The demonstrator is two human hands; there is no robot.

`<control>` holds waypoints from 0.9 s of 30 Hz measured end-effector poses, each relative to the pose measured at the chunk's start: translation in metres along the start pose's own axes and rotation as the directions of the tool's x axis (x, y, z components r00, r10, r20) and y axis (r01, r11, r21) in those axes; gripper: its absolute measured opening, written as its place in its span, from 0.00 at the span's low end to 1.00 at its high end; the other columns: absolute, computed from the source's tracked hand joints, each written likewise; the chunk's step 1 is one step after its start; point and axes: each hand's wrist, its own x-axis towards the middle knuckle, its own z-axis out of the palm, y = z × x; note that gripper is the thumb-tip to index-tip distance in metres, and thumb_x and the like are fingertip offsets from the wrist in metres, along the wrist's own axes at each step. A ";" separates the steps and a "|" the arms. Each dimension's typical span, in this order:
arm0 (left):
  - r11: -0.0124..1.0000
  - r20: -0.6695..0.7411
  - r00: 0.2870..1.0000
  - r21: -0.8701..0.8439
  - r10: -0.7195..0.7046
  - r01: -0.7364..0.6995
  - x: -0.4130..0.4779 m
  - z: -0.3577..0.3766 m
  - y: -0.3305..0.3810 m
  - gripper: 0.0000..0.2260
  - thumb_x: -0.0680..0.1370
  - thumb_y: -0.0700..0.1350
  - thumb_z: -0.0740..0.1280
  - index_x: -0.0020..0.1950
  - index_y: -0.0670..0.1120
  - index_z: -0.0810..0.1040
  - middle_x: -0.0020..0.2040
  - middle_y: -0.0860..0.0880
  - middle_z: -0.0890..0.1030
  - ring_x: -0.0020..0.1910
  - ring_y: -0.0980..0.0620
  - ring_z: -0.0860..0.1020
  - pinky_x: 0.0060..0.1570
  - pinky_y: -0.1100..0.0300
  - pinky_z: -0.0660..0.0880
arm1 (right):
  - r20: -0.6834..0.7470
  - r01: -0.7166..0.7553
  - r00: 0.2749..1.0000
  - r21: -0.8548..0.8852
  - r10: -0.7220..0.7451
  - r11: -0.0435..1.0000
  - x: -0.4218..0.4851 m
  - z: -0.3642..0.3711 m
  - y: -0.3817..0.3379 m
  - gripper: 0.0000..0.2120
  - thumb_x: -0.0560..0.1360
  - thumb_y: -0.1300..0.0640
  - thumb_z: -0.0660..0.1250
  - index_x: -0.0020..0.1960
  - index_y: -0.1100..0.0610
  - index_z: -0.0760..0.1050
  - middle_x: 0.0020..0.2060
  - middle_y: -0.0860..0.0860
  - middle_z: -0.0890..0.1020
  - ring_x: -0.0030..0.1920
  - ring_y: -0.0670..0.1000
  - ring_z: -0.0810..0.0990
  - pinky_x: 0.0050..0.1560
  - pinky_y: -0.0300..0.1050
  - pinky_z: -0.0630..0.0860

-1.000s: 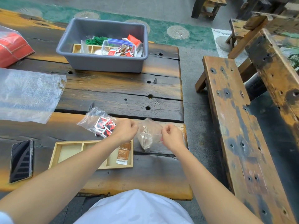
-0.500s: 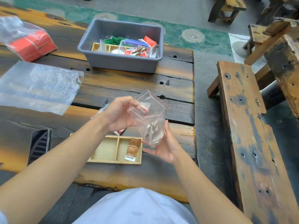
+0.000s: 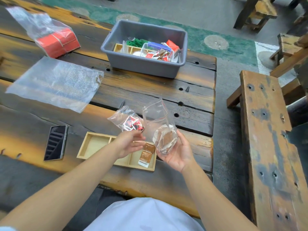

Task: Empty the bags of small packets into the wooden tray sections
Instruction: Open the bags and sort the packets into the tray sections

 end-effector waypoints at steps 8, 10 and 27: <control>0.373 -0.144 0.955 0.927 0.260 0.038 0.036 0.016 -0.073 0.18 0.75 0.42 0.70 0.61 0.40 0.70 0.63 0.40 0.76 0.64 0.40 0.75 0.60 0.52 0.72 | 0.011 -0.016 1.000 0.002 0.016 1.000 -0.006 0.000 -0.002 0.23 0.76 0.43 0.67 0.66 0.54 0.76 0.57 0.58 0.82 0.50 0.60 0.82 0.50 0.53 0.76; 0.326 -0.118 0.953 0.945 0.278 0.022 0.042 0.019 -0.077 0.17 0.75 0.41 0.69 0.62 0.41 0.69 0.64 0.41 0.73 0.64 0.40 0.75 0.60 0.51 0.72 | 0.019 -0.021 1.000 0.000 0.021 1.000 -0.010 0.001 -0.005 0.22 0.76 0.43 0.67 0.64 0.55 0.78 0.56 0.59 0.82 0.49 0.61 0.82 0.49 0.54 0.77; 0.837 0.090 0.978 0.505 0.191 -0.210 0.069 0.005 -0.025 0.12 0.75 0.33 0.72 0.40 0.45 0.70 0.36 0.42 0.79 0.27 0.50 0.78 0.25 0.59 0.78 | -0.037 0.015 0.999 0.065 -0.013 0.998 0.001 -0.006 -0.028 0.23 0.75 0.42 0.66 0.66 0.54 0.75 0.56 0.57 0.81 0.49 0.60 0.83 0.46 0.52 0.79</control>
